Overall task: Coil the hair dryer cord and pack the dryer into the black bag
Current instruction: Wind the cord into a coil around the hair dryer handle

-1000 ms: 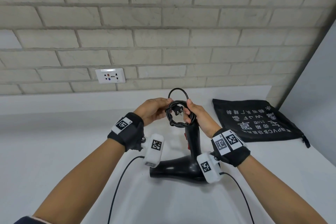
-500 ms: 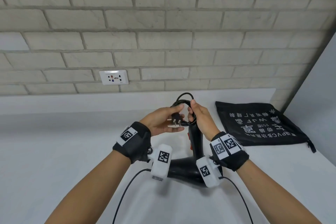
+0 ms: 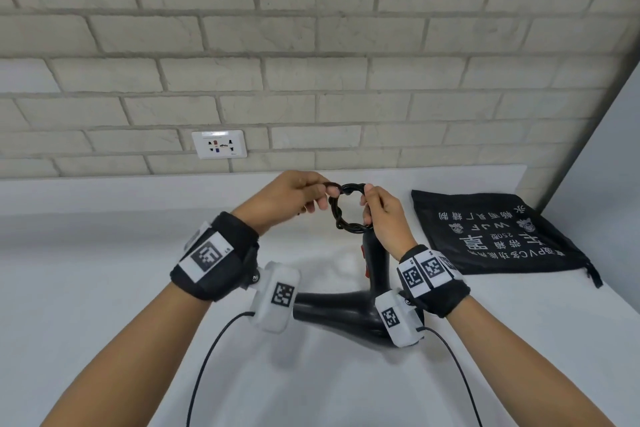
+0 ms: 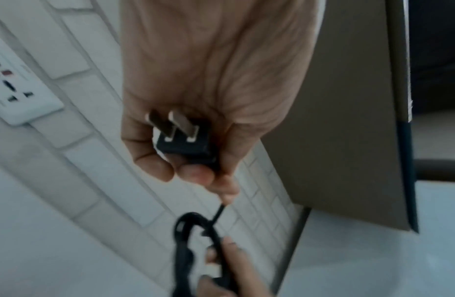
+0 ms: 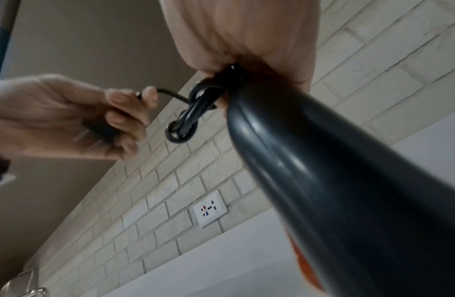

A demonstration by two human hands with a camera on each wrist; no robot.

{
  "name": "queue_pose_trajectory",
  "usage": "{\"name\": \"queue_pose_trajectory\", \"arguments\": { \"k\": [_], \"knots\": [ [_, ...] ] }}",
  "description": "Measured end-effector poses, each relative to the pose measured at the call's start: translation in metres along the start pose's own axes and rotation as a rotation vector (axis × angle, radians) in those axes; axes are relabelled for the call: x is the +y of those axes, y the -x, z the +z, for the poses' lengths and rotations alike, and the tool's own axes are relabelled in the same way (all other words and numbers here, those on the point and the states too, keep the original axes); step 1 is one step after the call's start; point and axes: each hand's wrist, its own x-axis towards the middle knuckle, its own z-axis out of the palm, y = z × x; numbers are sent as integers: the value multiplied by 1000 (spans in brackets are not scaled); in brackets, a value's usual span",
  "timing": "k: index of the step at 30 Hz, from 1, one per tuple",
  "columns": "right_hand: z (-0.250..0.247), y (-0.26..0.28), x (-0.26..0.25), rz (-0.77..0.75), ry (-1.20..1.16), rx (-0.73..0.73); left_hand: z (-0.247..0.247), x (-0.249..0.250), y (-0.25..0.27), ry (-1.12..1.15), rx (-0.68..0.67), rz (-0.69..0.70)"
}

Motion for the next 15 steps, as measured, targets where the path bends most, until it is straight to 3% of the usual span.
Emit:
{"name": "queue_pose_trajectory", "arguments": {
  "k": [4,15],
  "knots": [
    [-2,-5,-1,-59,52,-35,6,-8,-4,92,102,-39],
    [-4,-10,-10,-144,283,-122,0,-6,-23,269,168,-53]
  ]
}}
